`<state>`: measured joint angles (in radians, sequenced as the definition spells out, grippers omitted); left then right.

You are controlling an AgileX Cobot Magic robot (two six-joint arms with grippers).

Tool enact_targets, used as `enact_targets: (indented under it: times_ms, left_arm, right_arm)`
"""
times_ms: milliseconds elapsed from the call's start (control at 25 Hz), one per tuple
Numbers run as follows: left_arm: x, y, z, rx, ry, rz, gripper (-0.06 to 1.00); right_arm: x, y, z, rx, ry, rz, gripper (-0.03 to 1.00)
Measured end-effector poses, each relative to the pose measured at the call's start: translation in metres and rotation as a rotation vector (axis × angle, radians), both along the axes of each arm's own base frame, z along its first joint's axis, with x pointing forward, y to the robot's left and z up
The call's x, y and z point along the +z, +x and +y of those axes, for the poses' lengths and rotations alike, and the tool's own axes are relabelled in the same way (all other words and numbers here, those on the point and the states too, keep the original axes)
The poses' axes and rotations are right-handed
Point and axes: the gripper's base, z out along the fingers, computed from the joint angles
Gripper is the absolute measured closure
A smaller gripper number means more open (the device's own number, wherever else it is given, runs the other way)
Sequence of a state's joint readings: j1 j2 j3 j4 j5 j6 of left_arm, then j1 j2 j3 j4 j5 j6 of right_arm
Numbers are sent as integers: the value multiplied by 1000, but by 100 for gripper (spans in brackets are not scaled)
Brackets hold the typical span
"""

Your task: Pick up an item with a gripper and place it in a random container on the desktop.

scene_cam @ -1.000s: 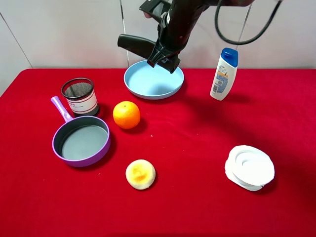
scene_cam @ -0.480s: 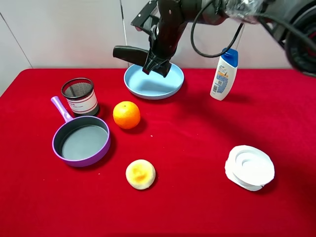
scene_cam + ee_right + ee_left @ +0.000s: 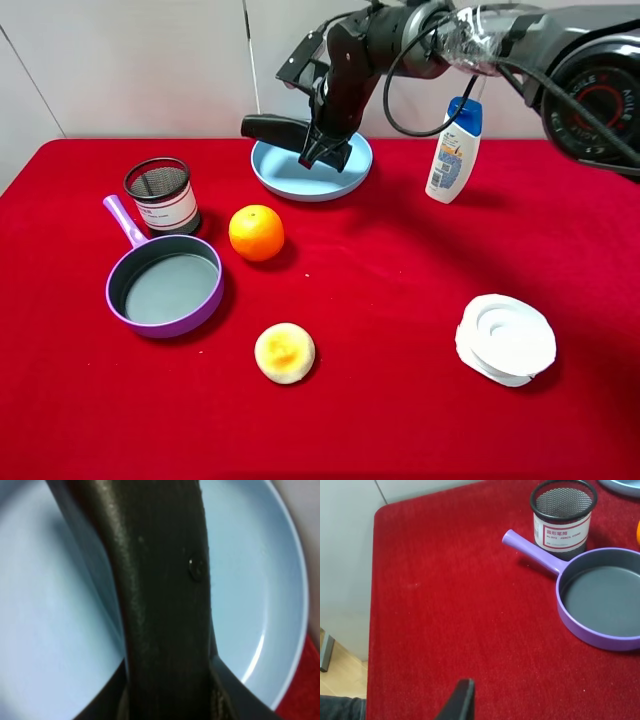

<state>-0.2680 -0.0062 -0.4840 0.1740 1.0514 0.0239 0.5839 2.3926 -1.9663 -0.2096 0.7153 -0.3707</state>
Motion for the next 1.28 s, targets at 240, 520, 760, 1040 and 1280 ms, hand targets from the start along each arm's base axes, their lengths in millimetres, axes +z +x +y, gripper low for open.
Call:
enact_targets:
  times_ms: [240, 520, 760, 1040, 1280]
  left_arm:
    - [0, 0, 0, 0, 0, 0, 0]
    - [0, 0, 0, 0, 0, 0, 0]
    - [0, 0, 0, 0, 0, 0, 0]
    - [0, 0, 0, 0, 0, 0, 0]
    - [0, 0, 0, 0, 0, 0, 0]
  right_arm:
    - [-11, 3, 1, 3, 7, 2, 76]
    - [-11, 4, 2, 9, 15, -11, 76]
    - [-11, 4, 2, 10, 18, -15, 76]
    - [-11, 4, 2, 10, 20, -18, 76]
    - [-11, 4, 2, 25, 12, -21, 52]
